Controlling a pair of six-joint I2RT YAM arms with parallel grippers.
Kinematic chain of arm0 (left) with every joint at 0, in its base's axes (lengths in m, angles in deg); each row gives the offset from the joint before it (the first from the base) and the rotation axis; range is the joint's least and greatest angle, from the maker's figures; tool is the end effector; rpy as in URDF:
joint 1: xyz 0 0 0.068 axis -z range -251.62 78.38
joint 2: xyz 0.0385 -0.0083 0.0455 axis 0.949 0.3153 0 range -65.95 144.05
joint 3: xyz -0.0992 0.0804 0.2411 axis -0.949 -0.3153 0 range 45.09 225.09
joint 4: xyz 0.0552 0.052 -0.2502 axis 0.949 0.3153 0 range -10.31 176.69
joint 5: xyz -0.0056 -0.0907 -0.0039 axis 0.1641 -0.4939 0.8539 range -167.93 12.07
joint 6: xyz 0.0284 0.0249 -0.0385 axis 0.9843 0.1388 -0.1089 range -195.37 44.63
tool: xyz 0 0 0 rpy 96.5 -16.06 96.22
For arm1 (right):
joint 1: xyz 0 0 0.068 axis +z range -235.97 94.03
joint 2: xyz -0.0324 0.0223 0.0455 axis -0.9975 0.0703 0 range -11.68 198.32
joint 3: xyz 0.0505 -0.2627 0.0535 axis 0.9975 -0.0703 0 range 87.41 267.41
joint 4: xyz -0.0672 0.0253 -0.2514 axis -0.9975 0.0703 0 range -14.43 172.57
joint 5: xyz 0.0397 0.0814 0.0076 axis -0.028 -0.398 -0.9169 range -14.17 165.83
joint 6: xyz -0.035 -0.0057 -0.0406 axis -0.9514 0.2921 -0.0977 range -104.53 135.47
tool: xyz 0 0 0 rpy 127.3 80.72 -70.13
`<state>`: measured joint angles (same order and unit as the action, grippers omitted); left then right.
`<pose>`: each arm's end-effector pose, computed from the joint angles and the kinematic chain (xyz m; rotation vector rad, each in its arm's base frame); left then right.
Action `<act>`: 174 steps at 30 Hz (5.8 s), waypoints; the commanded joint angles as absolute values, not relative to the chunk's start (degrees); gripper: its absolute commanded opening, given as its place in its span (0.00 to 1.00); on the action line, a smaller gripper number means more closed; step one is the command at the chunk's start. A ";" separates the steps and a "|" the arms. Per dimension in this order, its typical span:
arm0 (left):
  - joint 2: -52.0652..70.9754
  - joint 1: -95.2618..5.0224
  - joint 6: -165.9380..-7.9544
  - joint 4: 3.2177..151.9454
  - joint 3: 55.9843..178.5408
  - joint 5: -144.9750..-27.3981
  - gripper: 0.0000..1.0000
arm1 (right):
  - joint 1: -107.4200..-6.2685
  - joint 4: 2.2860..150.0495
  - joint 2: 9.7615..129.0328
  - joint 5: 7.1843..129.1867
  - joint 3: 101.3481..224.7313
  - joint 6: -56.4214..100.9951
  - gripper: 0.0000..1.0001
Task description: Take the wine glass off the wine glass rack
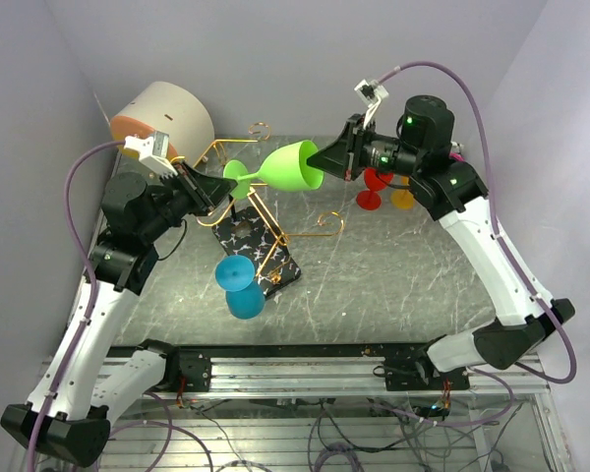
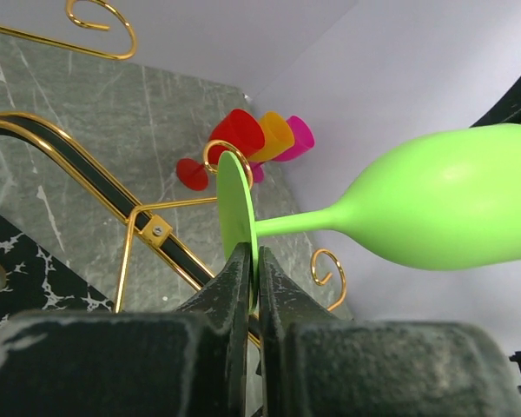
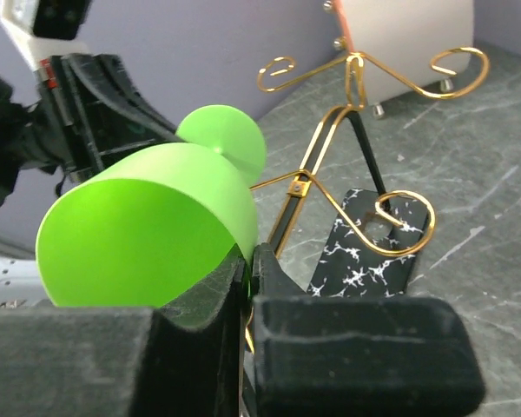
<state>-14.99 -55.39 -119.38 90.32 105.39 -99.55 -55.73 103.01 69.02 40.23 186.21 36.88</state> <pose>0.1814 -0.0665 0.4151 -0.0989 1.7055 -1.1012 0.2429 0.1655 0.4904 -0.6250 1.7491 1.1807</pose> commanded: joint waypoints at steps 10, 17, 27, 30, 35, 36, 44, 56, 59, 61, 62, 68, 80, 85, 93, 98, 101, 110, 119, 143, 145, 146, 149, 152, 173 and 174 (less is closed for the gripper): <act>-15.86 -55.55 -109.76 97.83 110.49 -88.50 0.44 | -59.84 102.93 68.43 67.17 193.99 36.93 0.00; -18.75 -55.54 -103.59 101.22 109.10 -78.39 0.42 | -74.26 114.00 76.54 82.84 205.19 38.03 0.00; -19.08 -54.66 -100.28 102.01 105.24 -68.12 0.41 | -82.76 134.63 74.48 98.85 201.88 46.19 0.00; -18.61 -54.58 -100.19 101.72 104.13 -67.15 0.41 | -83.88 135.49 69.46 99.00 195.20 48.45 0.00; -18.87 -54.48 -100.56 101.90 102.10 -65.10 0.41 | -86.58 139.13 68.26 94.25 189.67 47.85 0.00; -19.07 -54.48 -100.58 102.01 101.79 -64.80 0.41 | -87.50 138.29 67.85 92.57 187.35 47.50 0.00; -20.80 -54.48 -100.47 104.31 100.61 -60.51 0.40 | -99.16 132.06 66.83 81.65 173.03 48.63 0.00; -20.95 -54.59 -101.00 104.84 100.50 -59.93 0.39 | -103.02 128.15 76.73 88.50 172.46 56.65 0.00; -21.19 -54.59 -100.87 104.82 100.15 -59.80 0.39 | -103.11 128.38 79.65 90.60 173.78 57.96 0.00; -21.21 -54.61 -100.80 104.96 100.10 -59.66 0.39 | -103.11 128.44 80.80 91.03 174.63 58.52 0.00; -21.20 -54.57 -100.80 105.01 100.11 -59.63 0.39 | -103.11 127.81 81.05 91.03 174.75 58.62 0.00; -21.06 -54.57 -100.85 104.91 99.95 -59.80 0.39 | -103.13 126.98 83.51 92.82 175.58 60.17 0.00; -21.29 -54.57 -100.84 104.80 99.42 -59.73 0.39 | -103.09 124.49 85.92 92.54 175.88 61.30 0.12; -21.14 -54.65 -100.81 104.73 99.34 -59.74 0.39 | -103.02 124.04 86.39 91.83 175.88 61.26 0.28; -21.35 -54.68 -100.89 104.45 99.00 -59.52 0.39 | -101.97 123.46 78.30 90.59 177.58 59.00 0.78; -20.95 -54.66 -100.85 104.62 98.95 -59.51 0.39 | -98.08 117.65 67.56 86.05 176.50 55.85 0.95; -20.95 -54.80 -100.93 104.41 98.77 -59.51 0.39 | -93.16 109.13 60.44 74.50 171.59 54.12 0.82; -21.34 -54.82 -101.06 104.35 98.22 -59.04 0.39 | -56.41 97.14 55.12 49.21 163.42 55.81 0.49; -21.83 -54.92 -101.41 104.05 97.86 -58.83 0.39 | -34.54 101.97 59.49 56.27 169.52 52.20 0.52; -24.03 -54.97 -101.26 103.86 97.24 -57.14 0.38 | -25.58 107.38 72.59 59.97 176.51 50.25 0.51; -24.04 -55.00 -101.22 103.89 97.30 -57.16 0.38 | -25.26 107.95 73.24 60.03 176.90 50.21 0.51; -24.03 -54.93 -101.21 103.89 97.25 -57.17 0.39 | -25.10 108.17 73.47 60.24 177.08 50.19 0.51; -24.03 -54.92 -101.15 103.78 97.15 -57.27 0.39 | -24.76 108.10 73.75 60.15 176.89 50.19 0.51; -23.86 -54.93 -101.23 103.77 97.22 -57.35 0.38 | -24.55 108.24 74.02 59.91 176.94 50.28 0.51; -24.19 -54.92 -101.12 104.06 97.22 -57.10 0.38 | -23.21 102.53 72.89 54.46 174.86 52.34 0.36; -24.25 -54.94 -101.15 104.11 97.28 -57.02 0.38 | -23.17 102.49 72.94 54.47 174.79 52.30 0.34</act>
<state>-23.49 -54.80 -101.23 105.62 97.80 -58.57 -23.71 104.41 73.63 55.64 175.24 51.90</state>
